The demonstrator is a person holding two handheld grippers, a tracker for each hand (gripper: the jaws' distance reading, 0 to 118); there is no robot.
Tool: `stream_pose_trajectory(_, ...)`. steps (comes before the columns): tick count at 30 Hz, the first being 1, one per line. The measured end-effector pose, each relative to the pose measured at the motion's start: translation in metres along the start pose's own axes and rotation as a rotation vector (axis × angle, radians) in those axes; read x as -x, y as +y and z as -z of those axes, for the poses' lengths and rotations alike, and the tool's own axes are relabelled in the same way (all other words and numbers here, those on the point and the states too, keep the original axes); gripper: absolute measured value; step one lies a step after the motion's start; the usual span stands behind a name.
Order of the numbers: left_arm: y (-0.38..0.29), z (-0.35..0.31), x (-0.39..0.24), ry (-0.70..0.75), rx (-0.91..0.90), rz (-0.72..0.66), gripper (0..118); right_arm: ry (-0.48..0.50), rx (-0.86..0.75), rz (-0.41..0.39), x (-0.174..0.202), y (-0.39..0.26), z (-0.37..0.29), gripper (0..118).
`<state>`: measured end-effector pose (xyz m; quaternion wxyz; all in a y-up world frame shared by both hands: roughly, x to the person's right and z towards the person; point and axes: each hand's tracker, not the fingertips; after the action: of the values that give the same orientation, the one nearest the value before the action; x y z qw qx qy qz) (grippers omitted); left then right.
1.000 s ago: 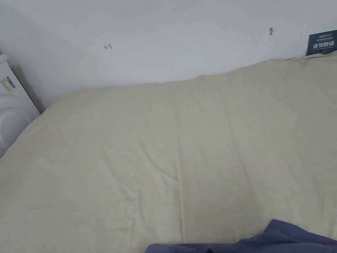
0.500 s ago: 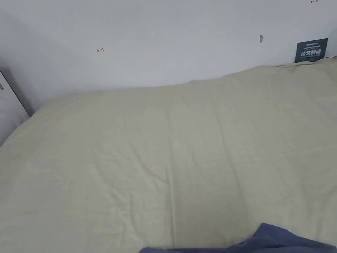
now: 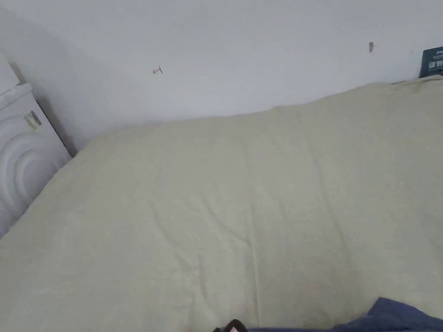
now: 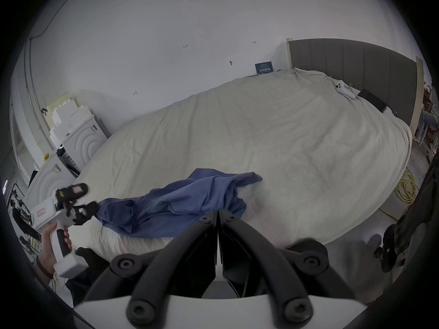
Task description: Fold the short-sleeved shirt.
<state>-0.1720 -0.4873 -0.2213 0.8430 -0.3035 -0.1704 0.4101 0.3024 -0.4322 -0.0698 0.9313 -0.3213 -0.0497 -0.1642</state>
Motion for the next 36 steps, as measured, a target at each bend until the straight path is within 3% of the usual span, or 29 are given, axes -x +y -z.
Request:
stream_pose_trajectory(1, 0.005, -0.006, 0.01, 0.015, -0.043, -0.02, 109, 0.004, 0.002, -0.002, 0.001, 0.0, 0.001, 1)
stream_pose_trajectory(4, 0.009, -0.006, 0.037, 0.14, -0.063, -0.073, 109, 0.009, -0.001, 0.001, 0.003, 0.0, 0.002, 1)
stream_pose_trajectory(8, -0.01, 0.022, 0.052, 0.079, 0.027, -0.204, 106, 0.02, 0.003, 0.014, 0.004, 0.0, 0.002, 1)
stream_pose_trajectory(10, -0.016, 0.025, 0.038, 0.052, -0.019, -0.141, 105, 0.012, 0.004, 0.003, 0.005, 0.001, 0.002, 1)
stream_pose_trajectory(13, -0.022, 0.043, 0.036, 0.027, 0.063, -0.231, 84, 0.01, 0.003, -0.001, 0.005, 0.002, 0.0, 1)
stream_pose_trajectory(16, -0.026, 0.045, 0.037, 0.09, 0.018, -0.246, 36, 0.005, -0.003, 0.0, 0.004, 0.003, -0.001, 1)
stream_pose_trajectory(19, -0.025, 0.041, 0.048, 0.054, 0.012, -0.32, 27, 0.005, -0.006, 0.008, 0.002, 0.003, -0.002, 1)
stream_pose_trajectory(23, -0.013, 0.02, 0.052, 0.055, -0.059, -0.256, 25, -0.003, -0.003, 0.013, -0.002, 0.003, -0.003, 1)
stream_pose_trajectory(28, 0.035, -0.03, 0.048, 0.184, -0.186, -0.032, 24, 0.0, -0.009, 0.022, -0.007, 0.002, -0.005, 1)
stream_pose_trajectory(31, 0.047, -0.044, 0.01, 0.268, -0.198, 0.262, 24, -0.004, -0.009, 0.029, -0.009, -0.001, -0.001, 1)
stream_pose_trajectory(36, -0.003, -0.009, -0.088, 0.23, -0.095, 0.733, 25, 0.001, -0.008, 0.051, -0.012, -0.004, 0.0, 1)
